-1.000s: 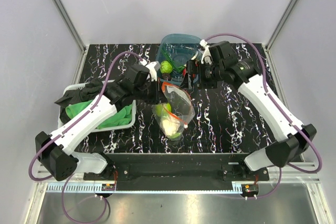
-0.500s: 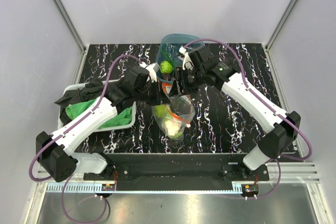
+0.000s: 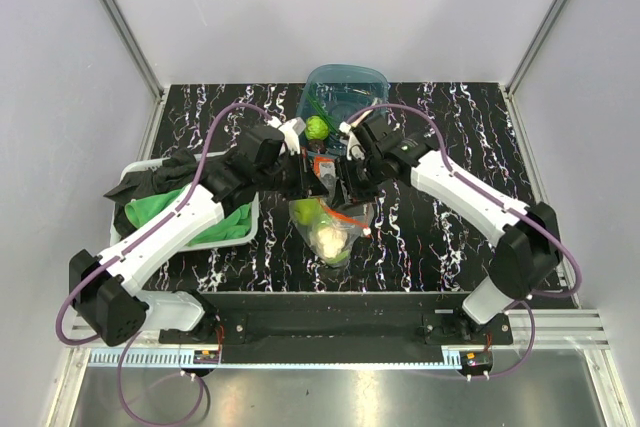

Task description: Open the zip-top bag and remove the fake food

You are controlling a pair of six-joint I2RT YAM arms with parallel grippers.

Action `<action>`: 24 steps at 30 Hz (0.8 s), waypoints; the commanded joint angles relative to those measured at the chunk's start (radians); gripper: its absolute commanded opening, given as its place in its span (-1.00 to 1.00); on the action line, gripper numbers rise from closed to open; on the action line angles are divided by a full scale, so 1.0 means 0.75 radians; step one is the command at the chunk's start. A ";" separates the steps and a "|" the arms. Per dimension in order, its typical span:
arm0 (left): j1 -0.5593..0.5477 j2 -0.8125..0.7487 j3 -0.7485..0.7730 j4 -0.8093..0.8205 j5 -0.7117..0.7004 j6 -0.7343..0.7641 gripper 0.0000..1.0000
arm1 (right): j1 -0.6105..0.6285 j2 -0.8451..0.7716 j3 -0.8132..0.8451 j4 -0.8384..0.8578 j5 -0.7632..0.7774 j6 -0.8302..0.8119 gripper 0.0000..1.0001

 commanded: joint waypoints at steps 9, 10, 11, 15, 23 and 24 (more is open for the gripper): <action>0.004 0.013 0.052 0.111 0.076 -0.019 -1.00 | 0.004 0.112 -0.065 0.126 -0.209 -0.032 0.19; 0.004 0.015 0.054 0.113 0.076 -0.021 -1.00 | 0.002 0.112 -0.070 0.128 -0.209 -0.038 0.19; 0.004 0.017 0.052 0.113 0.078 -0.021 -1.00 | 0.002 0.110 -0.086 0.132 -0.213 -0.036 0.18; 0.004 0.023 0.046 0.115 0.084 -0.021 -1.00 | 0.004 0.122 -0.104 0.136 -0.237 -0.038 0.13; 0.004 0.029 0.040 0.121 0.088 -0.019 -1.00 | 0.004 0.155 -0.084 0.150 -0.280 -0.050 -0.24; 0.004 0.029 0.040 0.121 0.090 -0.017 -1.00 | 0.002 0.149 -0.082 0.155 -0.268 -0.044 -0.29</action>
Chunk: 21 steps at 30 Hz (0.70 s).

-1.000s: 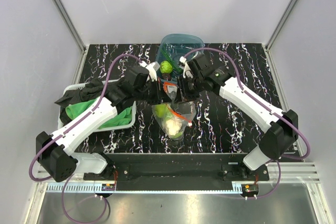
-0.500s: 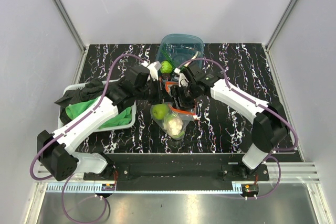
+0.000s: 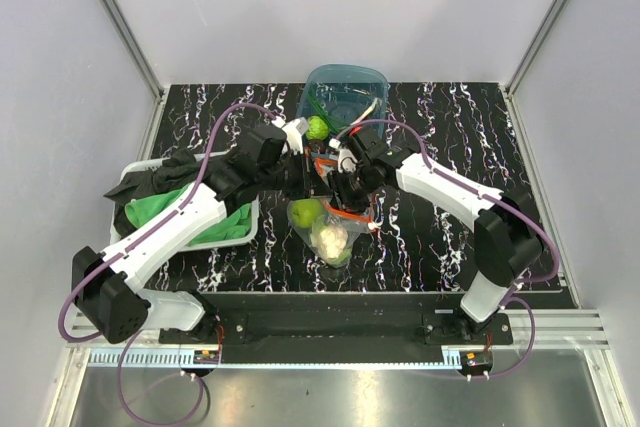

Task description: Open the zip-top bag and remove the fake food

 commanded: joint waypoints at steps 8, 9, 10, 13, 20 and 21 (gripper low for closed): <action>0.004 -0.017 0.003 0.089 0.028 0.005 -1.00 | 0.000 -0.024 0.083 0.054 0.057 0.005 -1.00; 0.004 -0.031 -0.003 0.085 0.024 0.015 -1.00 | 0.000 -0.061 0.095 0.046 0.074 0.005 -1.00; 0.004 -0.042 -0.017 0.079 0.018 0.021 -1.00 | 0.002 -0.080 0.130 0.028 0.090 0.005 -1.00; 0.004 -0.074 -0.036 0.050 -0.017 0.050 -1.00 | 0.002 -0.145 0.210 0.003 0.115 0.003 -1.00; 0.010 -0.097 -0.046 -0.003 -0.053 0.101 -1.00 | 0.002 -0.180 0.447 -0.075 0.146 0.017 -1.00; 0.010 -0.097 -0.046 -0.007 -0.055 0.105 -1.00 | 0.002 -0.184 0.472 -0.083 0.150 0.025 -1.00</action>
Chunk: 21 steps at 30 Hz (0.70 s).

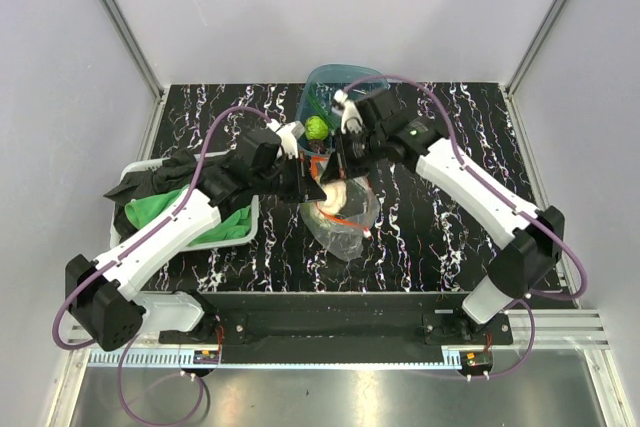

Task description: Open the zip-top bag and remove the fake food

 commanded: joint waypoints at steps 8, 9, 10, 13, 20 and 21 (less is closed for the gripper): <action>0.017 -0.061 0.011 -0.019 -0.095 0.094 -1.00 | 0.003 -0.113 0.360 -0.025 0.068 0.005 -1.00; 0.019 -0.063 0.007 -0.021 -0.096 0.099 -1.00 | 0.003 -0.117 0.400 -0.029 0.085 -0.003 -1.00; 0.021 -0.065 0.005 -0.023 -0.102 0.103 -1.00 | 0.003 -0.119 0.421 -0.031 0.115 -0.013 -1.00; 0.029 -0.075 -0.008 -0.033 -0.114 0.121 -1.00 | 0.003 -0.117 0.509 -0.027 0.158 -0.042 -1.00; 0.060 -0.073 -0.016 -0.074 -0.122 0.201 -1.00 | -0.005 -0.048 0.720 0.012 0.269 -0.052 -1.00; 0.064 -0.069 -0.016 -0.076 -0.118 0.207 -1.00 | -0.017 -0.027 0.795 0.014 0.275 -0.036 -1.00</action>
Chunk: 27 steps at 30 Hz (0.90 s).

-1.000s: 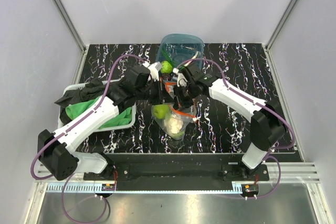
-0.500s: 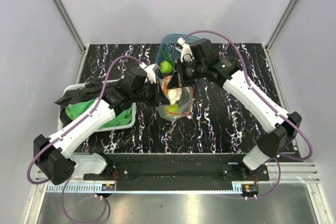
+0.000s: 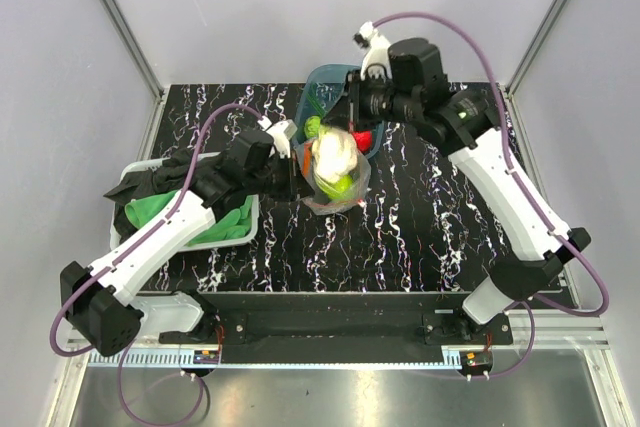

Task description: Open the zip-top bag and remove the fake food

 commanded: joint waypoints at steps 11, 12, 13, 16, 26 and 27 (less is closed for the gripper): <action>0.039 0.069 0.170 -0.129 0.032 0.212 -1.00 | -0.213 0.357 0.560 0.148 -0.162 0.184 -1.00; 0.041 0.077 0.184 -0.141 0.036 0.222 -1.00 | -0.238 0.390 0.576 0.164 -0.142 0.197 -1.00; 0.041 0.083 0.187 -0.163 0.038 0.240 -1.00 | -0.263 0.463 0.603 0.170 -0.136 0.229 -1.00; 0.041 0.077 0.154 -0.186 0.050 0.273 -1.00 | -0.349 0.592 0.733 0.195 -0.119 0.256 -1.00; 0.063 0.090 0.172 -0.368 0.052 0.443 -1.00 | -0.474 1.061 0.867 0.287 -0.115 0.315 -1.00; 0.067 0.100 0.178 -0.378 0.056 0.463 -1.00 | -0.480 1.086 0.869 0.295 -0.123 0.336 -1.00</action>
